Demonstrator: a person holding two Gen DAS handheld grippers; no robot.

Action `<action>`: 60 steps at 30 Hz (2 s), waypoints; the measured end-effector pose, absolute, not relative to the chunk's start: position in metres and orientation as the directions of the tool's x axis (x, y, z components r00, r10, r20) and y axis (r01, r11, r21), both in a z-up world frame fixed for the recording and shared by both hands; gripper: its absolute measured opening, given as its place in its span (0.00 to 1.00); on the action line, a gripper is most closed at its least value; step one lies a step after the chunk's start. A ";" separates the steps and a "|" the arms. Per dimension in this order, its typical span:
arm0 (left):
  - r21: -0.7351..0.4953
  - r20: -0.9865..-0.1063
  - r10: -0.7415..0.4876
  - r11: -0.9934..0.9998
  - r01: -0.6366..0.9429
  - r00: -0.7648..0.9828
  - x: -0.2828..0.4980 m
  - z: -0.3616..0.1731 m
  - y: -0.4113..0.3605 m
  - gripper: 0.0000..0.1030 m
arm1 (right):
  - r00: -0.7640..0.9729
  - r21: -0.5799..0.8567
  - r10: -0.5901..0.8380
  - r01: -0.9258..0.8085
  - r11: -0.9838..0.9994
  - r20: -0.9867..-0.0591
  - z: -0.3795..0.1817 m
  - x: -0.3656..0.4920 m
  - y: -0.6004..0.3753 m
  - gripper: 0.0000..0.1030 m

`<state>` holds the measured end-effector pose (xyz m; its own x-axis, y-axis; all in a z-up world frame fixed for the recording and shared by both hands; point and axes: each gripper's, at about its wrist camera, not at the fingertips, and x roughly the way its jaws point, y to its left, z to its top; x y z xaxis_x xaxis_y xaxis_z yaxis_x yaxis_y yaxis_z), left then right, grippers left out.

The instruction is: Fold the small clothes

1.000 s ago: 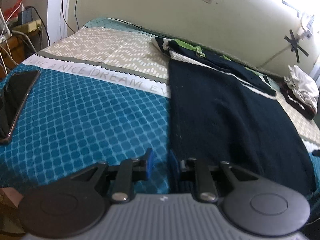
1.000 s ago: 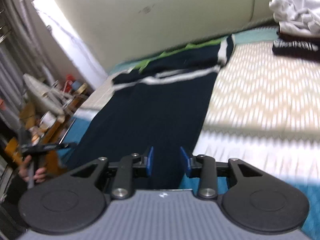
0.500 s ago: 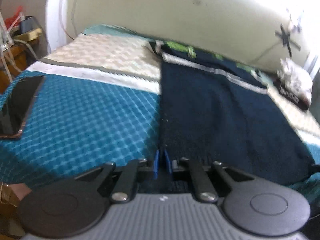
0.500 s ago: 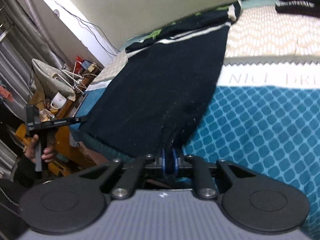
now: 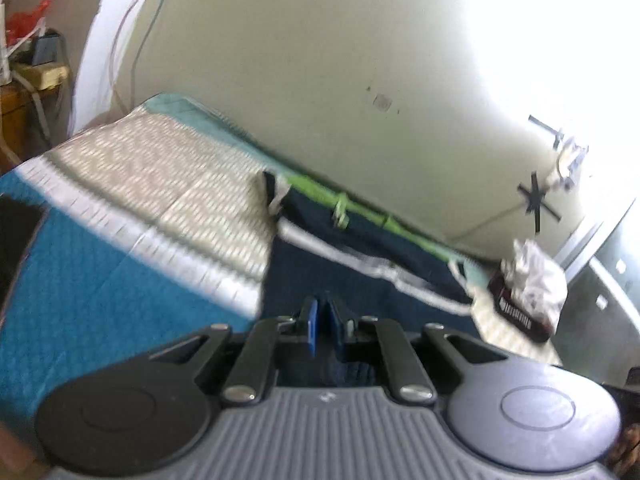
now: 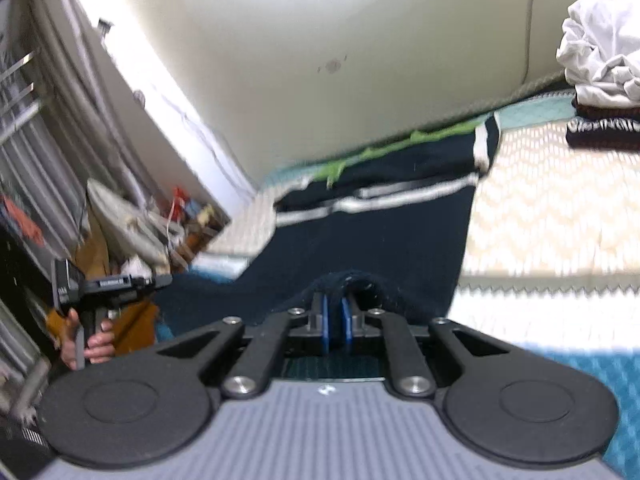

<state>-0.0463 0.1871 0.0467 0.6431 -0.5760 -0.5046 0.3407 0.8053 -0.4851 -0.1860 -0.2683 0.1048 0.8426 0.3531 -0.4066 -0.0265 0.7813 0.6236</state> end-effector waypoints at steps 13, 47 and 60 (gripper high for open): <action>-0.306 -0.639 -0.381 0.923 0.234 0.668 0.123 0.018 0.088 0.24 | 0.874 0.567 0.105 0.212 0.796 -0.474 0.086 -0.035 -0.336 0.50; -0.184 -0.739 -0.393 0.899 0.397 0.548 0.086 -0.006 0.090 0.07 | 0.802 0.370 0.090 0.170 0.913 -0.590 0.061 -0.077 -0.273 0.27; -0.103 -0.783 -0.326 0.908 0.407 0.530 0.057 -0.008 0.112 0.15 | 0.778 0.392 0.092 0.207 0.896 -0.621 0.048 -0.117 -0.264 0.01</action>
